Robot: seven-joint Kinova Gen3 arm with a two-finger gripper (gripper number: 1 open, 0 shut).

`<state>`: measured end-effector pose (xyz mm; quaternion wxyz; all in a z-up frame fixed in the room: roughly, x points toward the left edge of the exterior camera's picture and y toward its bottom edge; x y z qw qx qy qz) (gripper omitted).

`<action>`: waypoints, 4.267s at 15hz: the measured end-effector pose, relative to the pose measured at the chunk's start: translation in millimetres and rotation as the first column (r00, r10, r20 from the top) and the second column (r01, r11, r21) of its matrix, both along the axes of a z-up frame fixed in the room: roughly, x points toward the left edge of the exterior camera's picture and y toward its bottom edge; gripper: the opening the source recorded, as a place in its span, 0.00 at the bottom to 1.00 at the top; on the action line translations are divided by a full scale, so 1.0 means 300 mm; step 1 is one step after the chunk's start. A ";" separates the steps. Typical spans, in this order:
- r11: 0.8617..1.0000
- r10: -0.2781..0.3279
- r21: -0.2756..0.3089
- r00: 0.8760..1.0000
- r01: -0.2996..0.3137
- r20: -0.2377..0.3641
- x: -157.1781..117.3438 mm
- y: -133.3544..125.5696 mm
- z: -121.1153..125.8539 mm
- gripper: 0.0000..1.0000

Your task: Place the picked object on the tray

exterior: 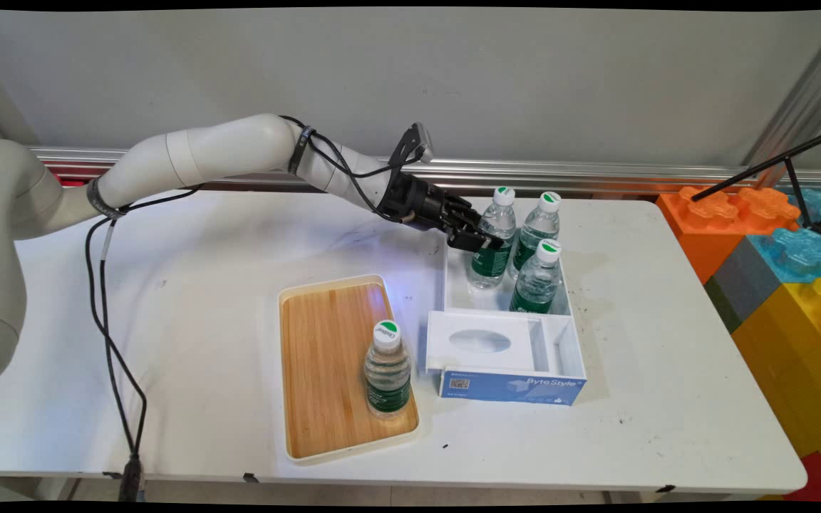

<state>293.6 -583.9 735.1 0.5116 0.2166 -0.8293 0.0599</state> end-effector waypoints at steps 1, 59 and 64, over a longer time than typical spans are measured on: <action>1.000 0.000 -0.001 1.000 0.000 -0.001 0.000 0.000 0.003 0.00; 0.994 -0.108 -0.011 0.988 0.109 0.115 0.393 0.286 0.222 0.00; 0.993 -0.117 -0.009 0.984 0.119 0.132 0.423 0.305 0.216 0.00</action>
